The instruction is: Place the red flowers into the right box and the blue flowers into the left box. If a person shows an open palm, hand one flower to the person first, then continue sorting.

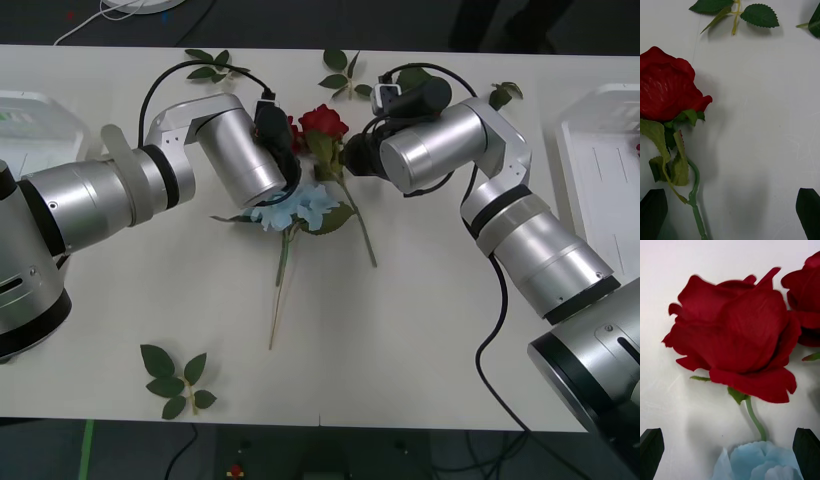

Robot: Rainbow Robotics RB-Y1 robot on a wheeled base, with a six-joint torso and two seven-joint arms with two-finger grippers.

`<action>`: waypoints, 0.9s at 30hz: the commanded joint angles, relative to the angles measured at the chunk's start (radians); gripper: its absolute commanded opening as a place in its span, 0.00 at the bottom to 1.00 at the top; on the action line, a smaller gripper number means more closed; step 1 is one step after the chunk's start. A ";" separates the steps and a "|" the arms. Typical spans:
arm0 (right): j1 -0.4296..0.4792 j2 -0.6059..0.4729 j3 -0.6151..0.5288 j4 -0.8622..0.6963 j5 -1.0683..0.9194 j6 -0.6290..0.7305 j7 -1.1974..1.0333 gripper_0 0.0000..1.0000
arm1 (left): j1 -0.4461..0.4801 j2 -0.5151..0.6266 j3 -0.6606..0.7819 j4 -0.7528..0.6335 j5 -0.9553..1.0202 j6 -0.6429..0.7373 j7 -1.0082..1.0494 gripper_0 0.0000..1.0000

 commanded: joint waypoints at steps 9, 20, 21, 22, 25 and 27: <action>-0.043 -0.052 0.004 -0.063 -0.117 -0.010 -0.019 1.00 | 0.094 -0.017 0.005 -0.003 -0.094 -0.124 0.060 1.00; 0.006 -0.222 0.004 -0.195 -0.258 -0.009 0.037 1.00 | 0.137 -0.005 0.005 -0.004 -0.097 -0.124 0.058 1.00; 0.015 -0.237 0.004 -0.210 -0.259 -0.009 0.067 1.00 | 0.137 -0.003 0.005 -0.004 -0.099 -0.124 0.058 1.00; 0.018 -0.245 0.004 -0.215 -0.261 -0.009 0.080 1.00 | 0.137 -0.003 0.005 -0.004 -0.103 -0.124 0.061 1.00; 0.029 -0.276 0.004 -0.235 -0.278 -0.009 0.157 1.00 | 0.137 0.001 0.005 -0.006 -0.120 -0.135 0.061 0.53; 0.034 -0.289 -0.003 -0.241 -0.310 -0.009 0.191 1.00 | 0.137 0.003 0.005 -0.006 -0.120 -0.136 0.061 0.00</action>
